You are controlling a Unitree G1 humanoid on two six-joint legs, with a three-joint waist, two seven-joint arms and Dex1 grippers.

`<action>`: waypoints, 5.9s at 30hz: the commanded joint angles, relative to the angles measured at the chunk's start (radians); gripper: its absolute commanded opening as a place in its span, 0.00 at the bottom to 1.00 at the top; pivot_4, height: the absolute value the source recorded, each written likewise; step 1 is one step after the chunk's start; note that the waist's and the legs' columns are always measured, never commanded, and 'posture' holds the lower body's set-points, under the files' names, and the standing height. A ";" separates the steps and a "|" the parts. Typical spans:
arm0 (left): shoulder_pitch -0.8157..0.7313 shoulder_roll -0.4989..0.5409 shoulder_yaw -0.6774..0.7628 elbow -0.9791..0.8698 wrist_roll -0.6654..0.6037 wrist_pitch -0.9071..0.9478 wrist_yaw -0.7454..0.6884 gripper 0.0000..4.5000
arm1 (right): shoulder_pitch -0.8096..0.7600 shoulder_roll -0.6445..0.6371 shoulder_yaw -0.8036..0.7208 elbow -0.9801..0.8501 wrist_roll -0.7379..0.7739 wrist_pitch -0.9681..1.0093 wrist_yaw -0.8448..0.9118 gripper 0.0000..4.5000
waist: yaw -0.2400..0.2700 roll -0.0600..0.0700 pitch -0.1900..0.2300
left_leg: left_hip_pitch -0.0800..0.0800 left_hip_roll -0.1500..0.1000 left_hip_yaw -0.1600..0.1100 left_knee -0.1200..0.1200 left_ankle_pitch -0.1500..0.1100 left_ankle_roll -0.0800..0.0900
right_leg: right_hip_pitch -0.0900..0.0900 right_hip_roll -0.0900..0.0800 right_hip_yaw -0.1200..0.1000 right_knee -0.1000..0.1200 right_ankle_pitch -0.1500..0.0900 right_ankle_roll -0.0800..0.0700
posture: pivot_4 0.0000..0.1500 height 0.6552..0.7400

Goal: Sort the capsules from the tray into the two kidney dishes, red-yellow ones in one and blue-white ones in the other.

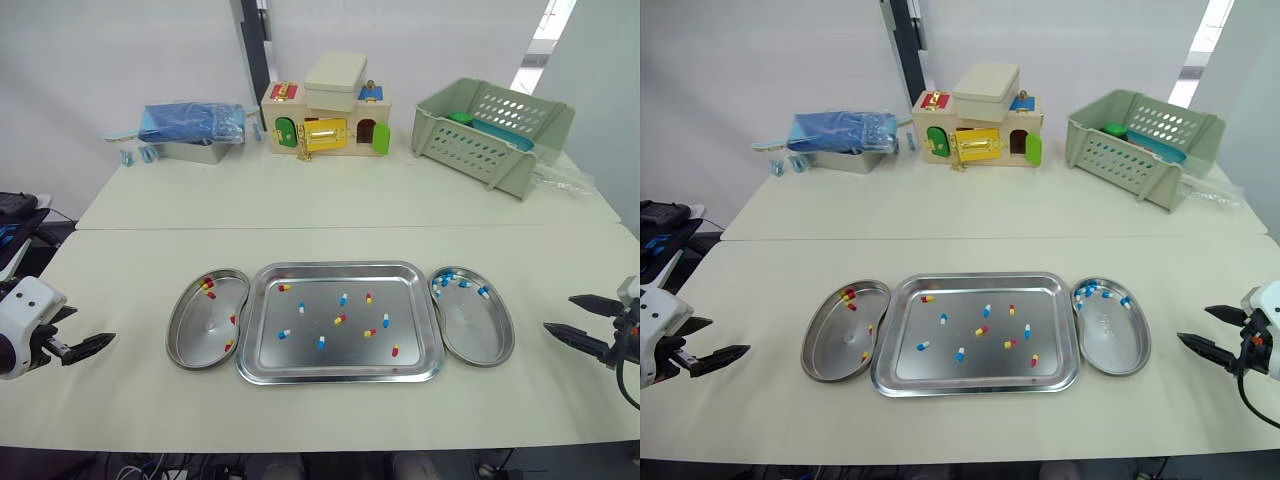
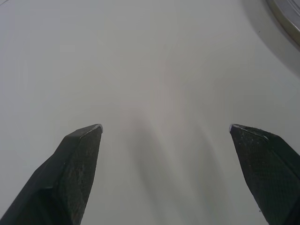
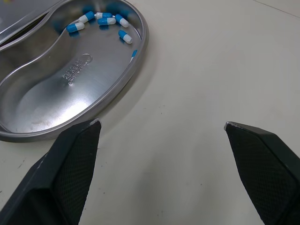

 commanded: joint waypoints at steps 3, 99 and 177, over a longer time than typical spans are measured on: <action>-0.002 0.012 0.012 -0.010 -0.004 0.001 -0.012 1.00 | -0.023 -0.003 -0.026 0.013 0.001 -0.018 0.009 0.99 | 0.000 0.000 0.000 | 0.000 0.000 0.000 0.000 0.000 0.000 | 0.000 0.000 0.000 0.000 0.000 0.000 | 1.00 1.00; 0.784 -0.804 -0.138 -0.886 -0.230 -0.589 0.136 1.00 | -0.915 0.331 0.825 -0.443 0.047 0.433 -0.024 0.99 | 0.011 -0.011 0.006 | -0.002 0.000 -0.003 0.008 -0.002 0.002 | 0.004 0.000 -0.002 -0.004 0.001 0.001 | 1.00 1.00; 0.751 -0.586 -0.239 -0.818 -0.224 -0.729 0.025 1.00 | -0.615 0.299 0.557 -0.494 -0.189 0.398 0.108 0.00 | 0.028 -0.010 0.007 | -0.012 -0.001 -0.004 0.009 -0.002 0.002 | -0.007 0.000 -0.003 -0.001 0.001 0.001 | 1.00 1.00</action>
